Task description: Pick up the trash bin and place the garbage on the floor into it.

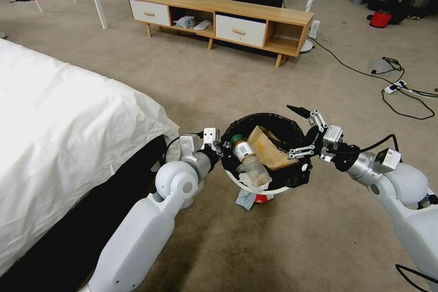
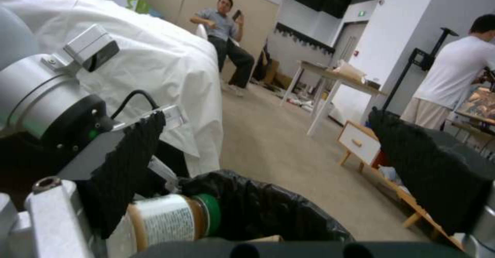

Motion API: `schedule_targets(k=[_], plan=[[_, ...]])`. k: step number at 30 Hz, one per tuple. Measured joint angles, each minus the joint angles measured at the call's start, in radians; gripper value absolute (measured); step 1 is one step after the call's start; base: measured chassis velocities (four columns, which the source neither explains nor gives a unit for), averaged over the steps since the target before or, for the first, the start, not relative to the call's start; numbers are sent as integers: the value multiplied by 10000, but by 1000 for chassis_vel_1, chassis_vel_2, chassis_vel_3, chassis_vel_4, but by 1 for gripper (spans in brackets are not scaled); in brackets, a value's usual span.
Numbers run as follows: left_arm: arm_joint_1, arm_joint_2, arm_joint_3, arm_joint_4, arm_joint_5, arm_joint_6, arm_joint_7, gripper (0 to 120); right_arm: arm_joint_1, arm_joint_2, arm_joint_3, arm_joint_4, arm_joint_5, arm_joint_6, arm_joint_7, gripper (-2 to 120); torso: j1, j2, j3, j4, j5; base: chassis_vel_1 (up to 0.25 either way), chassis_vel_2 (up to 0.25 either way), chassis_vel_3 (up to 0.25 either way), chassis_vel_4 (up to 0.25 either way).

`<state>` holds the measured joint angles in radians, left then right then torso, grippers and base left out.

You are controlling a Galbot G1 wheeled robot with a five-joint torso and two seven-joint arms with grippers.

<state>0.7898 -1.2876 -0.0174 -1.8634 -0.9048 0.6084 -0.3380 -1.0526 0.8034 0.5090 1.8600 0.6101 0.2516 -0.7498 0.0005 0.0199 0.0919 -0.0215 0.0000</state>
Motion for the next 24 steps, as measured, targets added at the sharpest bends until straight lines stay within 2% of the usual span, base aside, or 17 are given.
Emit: schedule_targets(k=[10,12,18,21,22,24], plan=[[198,-3,-151,-139,69,-5,14,2,94,79,122,139,26,-104,329,100,0,0,0,0,0,0,0,0,0],[311,17,-260,-262,106,-6,14,2,134,81,255,403,93,-387,992,100,0,0,0,0,0,0,0,0,0],[406,58,-365,-394,142,-9,12,2,173,109,392,696,87,-793,2013,100,0,0,0,1,-1,0,0,0,0],[512,86,-506,-590,146,-10,-1,2,230,120,557,967,51,-1166,3173,100,0,0,0,1,0,0,0,0,0],[512,86,-506,-590,146,-10,-1,2,230,120,557,967,51,-1166,3173,100,0,0,0,1,0,0,0,0,0],[673,184,-652,-728,145,-10,-13,2,228,115,651,1141,78,-1447,4138,100,0,0,0,1,0,0,0,0,0]])
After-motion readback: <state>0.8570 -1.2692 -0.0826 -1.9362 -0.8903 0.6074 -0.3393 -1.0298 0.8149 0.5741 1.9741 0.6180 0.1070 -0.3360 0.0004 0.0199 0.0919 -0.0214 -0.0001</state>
